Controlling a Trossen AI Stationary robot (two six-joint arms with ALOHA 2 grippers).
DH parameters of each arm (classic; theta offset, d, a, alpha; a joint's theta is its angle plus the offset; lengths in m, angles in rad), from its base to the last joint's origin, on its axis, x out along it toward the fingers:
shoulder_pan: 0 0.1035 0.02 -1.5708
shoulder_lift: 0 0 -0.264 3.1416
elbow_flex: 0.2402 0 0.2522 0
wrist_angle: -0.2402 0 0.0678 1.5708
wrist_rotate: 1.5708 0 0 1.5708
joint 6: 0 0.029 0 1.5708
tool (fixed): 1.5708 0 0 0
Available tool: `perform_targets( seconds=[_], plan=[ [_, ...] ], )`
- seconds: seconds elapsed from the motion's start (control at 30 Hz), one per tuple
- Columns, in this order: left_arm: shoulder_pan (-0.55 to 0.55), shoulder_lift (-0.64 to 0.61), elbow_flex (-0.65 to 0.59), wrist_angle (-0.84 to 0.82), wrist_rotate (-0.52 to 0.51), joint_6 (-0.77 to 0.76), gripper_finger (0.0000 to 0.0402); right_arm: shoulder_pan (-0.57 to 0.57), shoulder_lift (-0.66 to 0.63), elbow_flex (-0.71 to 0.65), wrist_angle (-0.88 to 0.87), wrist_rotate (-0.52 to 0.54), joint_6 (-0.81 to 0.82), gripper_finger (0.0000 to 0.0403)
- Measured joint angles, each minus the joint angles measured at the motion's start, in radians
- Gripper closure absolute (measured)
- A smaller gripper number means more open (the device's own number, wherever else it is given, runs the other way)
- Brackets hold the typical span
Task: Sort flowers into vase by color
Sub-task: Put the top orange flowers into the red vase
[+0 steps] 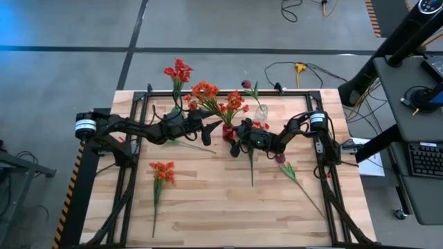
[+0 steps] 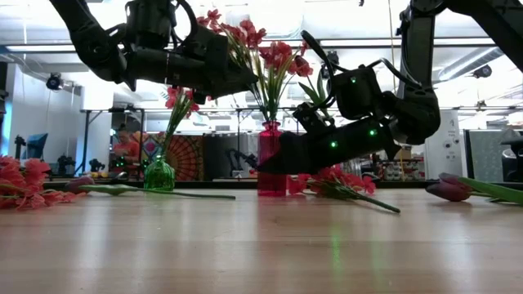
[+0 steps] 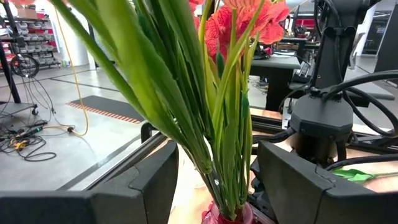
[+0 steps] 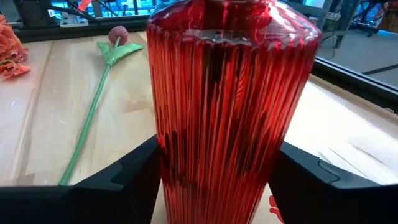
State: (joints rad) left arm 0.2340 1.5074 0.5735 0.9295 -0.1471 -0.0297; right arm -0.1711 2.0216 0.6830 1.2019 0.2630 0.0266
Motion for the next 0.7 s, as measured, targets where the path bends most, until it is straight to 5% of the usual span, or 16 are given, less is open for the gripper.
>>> perform_targets(
  seconds=[0.7],
  plan=[
    [0.006,0.000,0.027,0.013,-0.046,0.079,0.0216,0.000,-0.002,0.000,-0.017,0.000,-0.011,0.0165]
  ],
)
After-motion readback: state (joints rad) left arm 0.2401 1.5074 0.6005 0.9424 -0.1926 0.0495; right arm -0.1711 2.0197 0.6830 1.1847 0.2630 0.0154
